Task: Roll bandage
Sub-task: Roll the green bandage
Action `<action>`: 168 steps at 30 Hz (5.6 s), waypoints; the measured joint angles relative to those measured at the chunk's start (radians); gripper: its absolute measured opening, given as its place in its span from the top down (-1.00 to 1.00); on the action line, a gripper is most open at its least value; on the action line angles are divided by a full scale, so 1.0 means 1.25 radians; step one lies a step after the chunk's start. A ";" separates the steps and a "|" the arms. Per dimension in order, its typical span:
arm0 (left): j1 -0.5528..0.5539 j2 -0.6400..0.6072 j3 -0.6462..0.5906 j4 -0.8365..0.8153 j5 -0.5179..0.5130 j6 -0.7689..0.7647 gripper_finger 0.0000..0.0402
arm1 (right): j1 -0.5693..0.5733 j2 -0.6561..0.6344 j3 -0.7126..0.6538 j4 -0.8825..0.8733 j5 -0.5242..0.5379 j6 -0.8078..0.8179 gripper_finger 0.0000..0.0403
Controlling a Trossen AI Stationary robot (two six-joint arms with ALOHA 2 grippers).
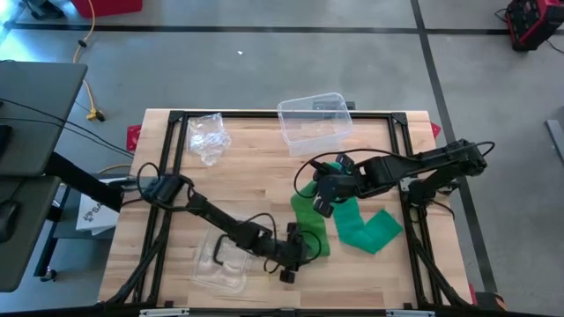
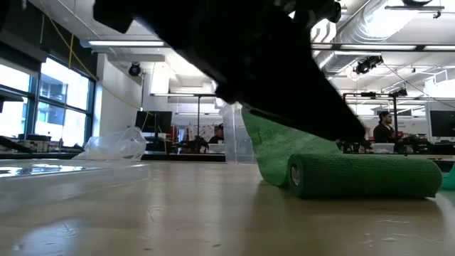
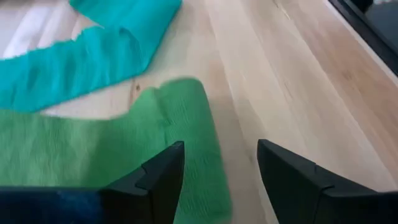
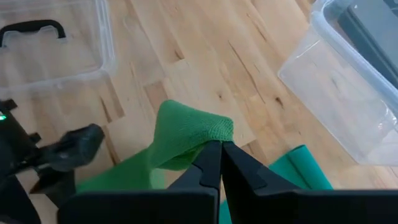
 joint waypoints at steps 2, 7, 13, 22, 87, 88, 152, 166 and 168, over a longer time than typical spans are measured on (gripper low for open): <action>0.006 0.014 0.012 -0.013 -0.015 -0.001 -0.01 | 0.004 0.000 0.000 0.001 0.000 0.005 1.00; 0.020 0.036 0.013 -0.034 -0.017 -0.007 -0.02 | 0.019 0.000 0.000 0.001 0.000 0.007 1.00; 0.029 0.046 0.014 -0.087 -0.004 -0.037 -0.01 | 0.036 0.000 0.000 -0.002 -0.001 0.008 1.00; 0.028 0.027 0.011 -0.106 -0.006 -0.047 0.50 | 0.070 0.000 0.000 -0.014 -0.001 0.012 1.00; -0.247 -0.373 0.011 -0.944 -0.706 -0.907 0.77 | 0.304 0.126 -0.460 0.722 -0.116 -0.347 0.19; -0.247 -0.373 0.011 -0.945 -0.701 -0.907 0.77 | 0.296 0.150 -0.460 0.744 -0.119 -0.370 0.22; -0.327 -0.374 -0.187 -1.031 -0.544 -1.358 0.77 | 0.249 0.225 -0.229 0.237 -0.231 0.001 0.05; -0.327 -0.374 -0.187 -0.991 -0.577 -1.304 0.77 | 0.214 0.231 -0.256 0.306 -0.098 0.310 0.05; -0.327 -0.374 -0.187 -0.991 -0.577 -1.304 0.77 | 0.206 0.242 -0.281 0.342 -0.107 0.302 0.08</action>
